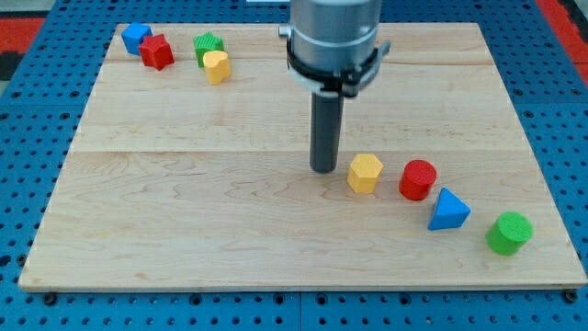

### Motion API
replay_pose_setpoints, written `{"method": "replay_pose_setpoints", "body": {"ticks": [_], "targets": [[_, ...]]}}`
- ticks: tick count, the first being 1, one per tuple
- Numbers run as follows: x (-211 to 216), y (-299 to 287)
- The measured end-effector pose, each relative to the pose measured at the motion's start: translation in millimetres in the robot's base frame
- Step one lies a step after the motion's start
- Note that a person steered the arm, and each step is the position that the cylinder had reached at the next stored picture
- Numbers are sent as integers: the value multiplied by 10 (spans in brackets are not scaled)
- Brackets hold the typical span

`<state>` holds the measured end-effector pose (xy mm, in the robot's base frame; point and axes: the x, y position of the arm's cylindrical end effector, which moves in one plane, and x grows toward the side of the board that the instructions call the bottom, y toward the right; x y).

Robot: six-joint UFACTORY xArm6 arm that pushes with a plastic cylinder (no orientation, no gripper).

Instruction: Move green circle into the blue triangle

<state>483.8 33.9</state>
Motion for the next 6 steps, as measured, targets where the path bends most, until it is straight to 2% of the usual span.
{"method": "replay_pose_setpoints", "body": {"ticks": [1,2,3,4,5,6], "targets": [[772,-64],[1317,966],[1327,1834],[1281,2343],[1067,2230],[550,1622]]}}
